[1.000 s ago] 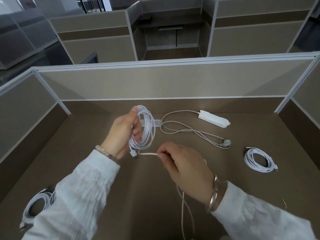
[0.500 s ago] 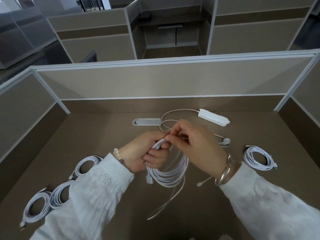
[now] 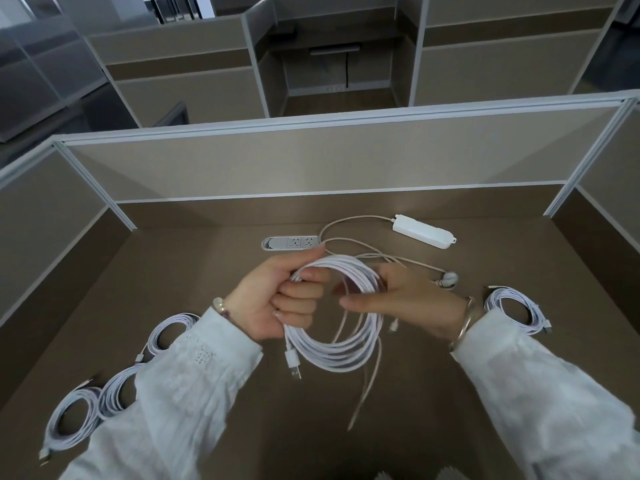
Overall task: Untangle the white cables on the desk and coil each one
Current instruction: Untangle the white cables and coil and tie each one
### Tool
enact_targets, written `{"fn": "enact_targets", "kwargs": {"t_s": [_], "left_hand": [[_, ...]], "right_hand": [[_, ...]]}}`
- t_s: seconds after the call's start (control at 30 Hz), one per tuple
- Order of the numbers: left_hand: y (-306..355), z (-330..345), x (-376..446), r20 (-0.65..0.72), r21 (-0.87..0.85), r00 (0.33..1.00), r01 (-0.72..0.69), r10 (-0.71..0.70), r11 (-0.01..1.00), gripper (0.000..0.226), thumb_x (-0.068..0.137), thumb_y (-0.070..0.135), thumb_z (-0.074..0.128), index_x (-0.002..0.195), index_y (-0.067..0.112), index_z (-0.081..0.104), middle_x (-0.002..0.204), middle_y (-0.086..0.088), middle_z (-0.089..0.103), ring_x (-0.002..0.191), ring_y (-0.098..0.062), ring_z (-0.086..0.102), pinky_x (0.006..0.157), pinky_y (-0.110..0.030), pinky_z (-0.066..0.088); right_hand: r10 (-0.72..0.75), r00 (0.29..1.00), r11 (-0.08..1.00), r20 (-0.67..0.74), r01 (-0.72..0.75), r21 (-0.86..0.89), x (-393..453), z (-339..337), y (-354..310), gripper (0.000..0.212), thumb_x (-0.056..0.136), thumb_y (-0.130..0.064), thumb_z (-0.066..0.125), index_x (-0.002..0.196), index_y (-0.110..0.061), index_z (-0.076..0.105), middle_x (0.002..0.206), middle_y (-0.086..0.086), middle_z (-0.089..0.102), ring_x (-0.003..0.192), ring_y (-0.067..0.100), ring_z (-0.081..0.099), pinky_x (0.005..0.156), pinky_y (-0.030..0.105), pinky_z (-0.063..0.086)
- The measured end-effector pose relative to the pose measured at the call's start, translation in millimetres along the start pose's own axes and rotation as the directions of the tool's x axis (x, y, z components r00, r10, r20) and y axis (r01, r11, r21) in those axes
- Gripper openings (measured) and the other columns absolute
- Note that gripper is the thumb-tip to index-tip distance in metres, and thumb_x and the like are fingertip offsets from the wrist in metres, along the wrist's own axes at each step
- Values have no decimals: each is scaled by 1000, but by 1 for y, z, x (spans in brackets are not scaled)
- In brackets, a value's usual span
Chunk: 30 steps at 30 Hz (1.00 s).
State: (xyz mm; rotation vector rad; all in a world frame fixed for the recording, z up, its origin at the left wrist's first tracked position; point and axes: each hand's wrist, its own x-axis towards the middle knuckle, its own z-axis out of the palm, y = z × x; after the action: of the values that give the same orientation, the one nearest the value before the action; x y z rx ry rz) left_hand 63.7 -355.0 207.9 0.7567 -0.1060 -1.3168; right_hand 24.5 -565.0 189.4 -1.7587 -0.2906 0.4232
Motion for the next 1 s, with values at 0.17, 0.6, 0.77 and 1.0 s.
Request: {"fn": "enact_targets", "kwargs": {"t_s": [0.17, 0.6, 0.77, 1.0], "left_hand": [[-5, -3, 0, -240, 11, 969, -54, 55, 998, 46, 94, 44, 50, 57, 19, 43, 41, 11, 21, 29, -4, 18, 30, -16, 19], [-10, 4, 6, -560, 325, 736, -227, 381, 918, 37, 86, 45, 55, 71, 12, 54, 44, 11, 15, 31, -2, 13, 32, -13, 14], [13, -3, -8, -585, 307, 657, -365, 477, 879, 37, 90, 42, 53, 68, 13, 51, 42, 11, 18, 28, -1, 17, 29, -12, 16], [35, -20, -27, -617, 289, 558, -494, 554, 820, 40, 98, 42, 45, 70, 14, 45, 39, 11, 20, 26, -3, 18, 29, -14, 15]], "right_hand": [[109, 989, 896, 102, -142, 421, -5, 7, 4, 18, 92, -22, 58, 79, -8, 59, 61, 10, 61, 77, 37, 68, 67, 36, 54], [69, 993, 932, -94, -30, 362, 4, 16, 14, 29, 86, -35, 55, 93, -8, 63, 76, 10, 68, 66, 24, 66, 64, 34, 51], [168, 977, 909, -130, -102, 404, 4, 7, 38, 41, 82, -41, 56, 96, -4, 66, 84, 16, 70, 71, 27, 68, 68, 35, 58], [110, 966, 981, -236, -68, 180, 1, -8, 82, 14, 92, -3, 55, 80, -7, 60, 69, 7, 64, 65, 13, 59, 69, 20, 52]]}}
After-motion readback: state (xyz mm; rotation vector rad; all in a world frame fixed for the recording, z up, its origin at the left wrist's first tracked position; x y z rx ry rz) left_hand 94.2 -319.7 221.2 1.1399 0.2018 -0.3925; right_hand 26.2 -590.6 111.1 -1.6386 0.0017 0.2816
